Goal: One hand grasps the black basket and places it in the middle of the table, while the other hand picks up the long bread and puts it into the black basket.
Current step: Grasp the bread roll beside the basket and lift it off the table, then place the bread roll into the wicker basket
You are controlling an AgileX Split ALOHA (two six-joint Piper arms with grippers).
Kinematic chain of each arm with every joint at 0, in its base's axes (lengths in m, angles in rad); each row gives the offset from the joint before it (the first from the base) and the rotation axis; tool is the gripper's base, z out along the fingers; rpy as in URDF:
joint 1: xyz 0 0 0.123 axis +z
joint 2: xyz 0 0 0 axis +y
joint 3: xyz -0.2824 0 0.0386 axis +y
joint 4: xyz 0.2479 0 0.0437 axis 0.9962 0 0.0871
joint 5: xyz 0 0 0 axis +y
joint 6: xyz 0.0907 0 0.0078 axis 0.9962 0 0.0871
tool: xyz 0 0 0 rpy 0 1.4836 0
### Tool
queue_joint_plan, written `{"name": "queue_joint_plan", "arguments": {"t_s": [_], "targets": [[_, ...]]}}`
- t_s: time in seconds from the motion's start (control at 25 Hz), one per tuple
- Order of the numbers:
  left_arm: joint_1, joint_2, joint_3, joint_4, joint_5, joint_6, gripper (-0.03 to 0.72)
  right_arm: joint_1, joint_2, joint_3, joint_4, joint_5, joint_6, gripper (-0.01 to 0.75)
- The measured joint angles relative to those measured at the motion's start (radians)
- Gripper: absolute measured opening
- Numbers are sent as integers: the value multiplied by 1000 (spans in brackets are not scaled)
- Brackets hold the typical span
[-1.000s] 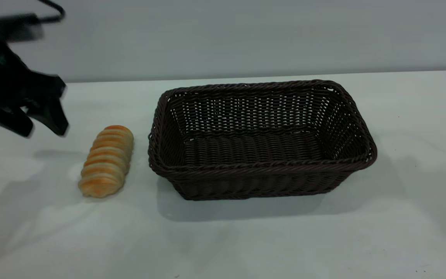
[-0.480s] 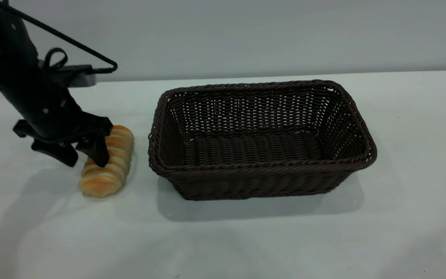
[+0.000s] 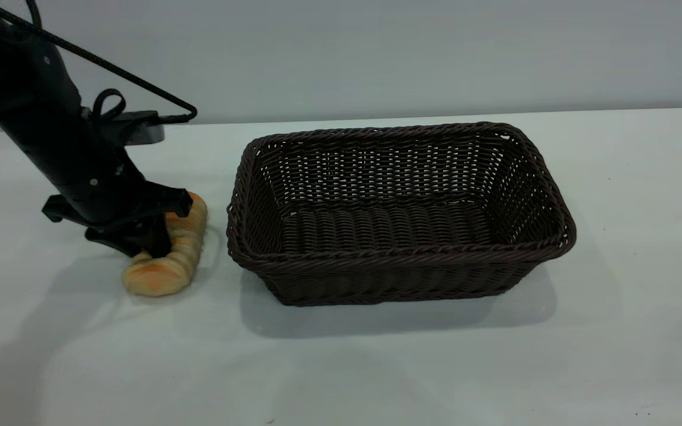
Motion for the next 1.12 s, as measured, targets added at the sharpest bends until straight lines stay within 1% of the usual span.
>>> {"name": "queue_joint_plan", "arguments": {"t_s": [0.04, 0.12, 0.24, 0.4, 0.6, 0.68, 0.76, 0.88, 1.04, 1.12], "targets": [[0, 2, 0, -10, -2, -1, 119, 0, -34, 4, -24, 11, 27, 500], [0, 5, -1, -20, -6, -1, 79, 0, -108, 7, -65, 30, 72, 500], [0, -2, -1, -24, -3, -1, 76, 0, -191, 7, -99, 52, 107, 500], [-2, -55, 0, -8, 33, 0, 68, 0, -262, 32, -97, 65, 117, 500], [-7, -250, 0, 8, 100, 0, 64, 0, -302, 37, -86, 65, 120, 500], [-21, -333, 0, 11, 121, 4, 64, 0, -316, 39, -87, 65, 120, 500], [-43, -396, 0, 13, 132, 21, 62, 0, -329, 47, -94, 41, 120, 500], [-103, -462, 0, 13, 134, 42, 60, 0, -330, 79, -93, -24, 120, 500], [-232, -457, 0, 12, 110, 48, 60, 0, -330, 88, -91, -37, 120, 500], [-299, -424, 0, -1, 60, 48, 60, 0, -330, 88, -91, -38, 120, 500]]}}
